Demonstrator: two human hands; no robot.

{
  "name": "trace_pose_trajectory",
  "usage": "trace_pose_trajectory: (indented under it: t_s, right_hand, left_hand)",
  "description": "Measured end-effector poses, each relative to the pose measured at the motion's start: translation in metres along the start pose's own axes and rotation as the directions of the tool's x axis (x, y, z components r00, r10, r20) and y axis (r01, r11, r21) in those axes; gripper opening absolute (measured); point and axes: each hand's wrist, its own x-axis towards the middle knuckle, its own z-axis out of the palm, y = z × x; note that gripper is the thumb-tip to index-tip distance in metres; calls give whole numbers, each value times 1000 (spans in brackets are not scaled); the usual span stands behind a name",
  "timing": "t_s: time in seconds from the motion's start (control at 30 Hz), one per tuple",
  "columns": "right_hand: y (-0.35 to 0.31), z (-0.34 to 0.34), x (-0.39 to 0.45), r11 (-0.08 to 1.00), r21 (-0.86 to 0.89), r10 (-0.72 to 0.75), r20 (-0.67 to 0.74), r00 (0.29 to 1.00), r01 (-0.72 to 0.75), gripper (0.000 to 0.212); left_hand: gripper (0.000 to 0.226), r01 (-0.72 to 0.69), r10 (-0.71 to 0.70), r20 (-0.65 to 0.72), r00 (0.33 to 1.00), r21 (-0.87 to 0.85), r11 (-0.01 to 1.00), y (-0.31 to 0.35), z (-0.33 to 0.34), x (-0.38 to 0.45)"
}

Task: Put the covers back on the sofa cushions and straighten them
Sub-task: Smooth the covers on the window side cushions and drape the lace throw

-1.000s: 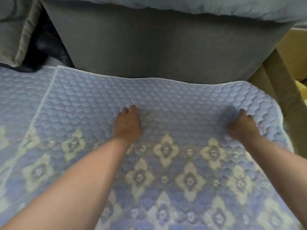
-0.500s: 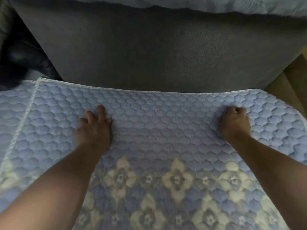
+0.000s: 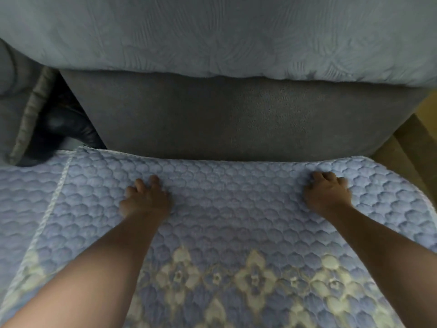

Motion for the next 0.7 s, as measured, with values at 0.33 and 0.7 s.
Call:
trace_pose_trajectory:
  t_s: [0.33,0.7]
  right_hand:
    - [78,18,-16,909,275,348,-93,933,-312,71]
    - [120,9,6,955,178,227,84,970,-239,73]
  left_hand:
    - [69,-18,26,-80,996,92,996,-10,32,-41]
    - [69,11,-11,5,1000,10,1000,5,31,-37]
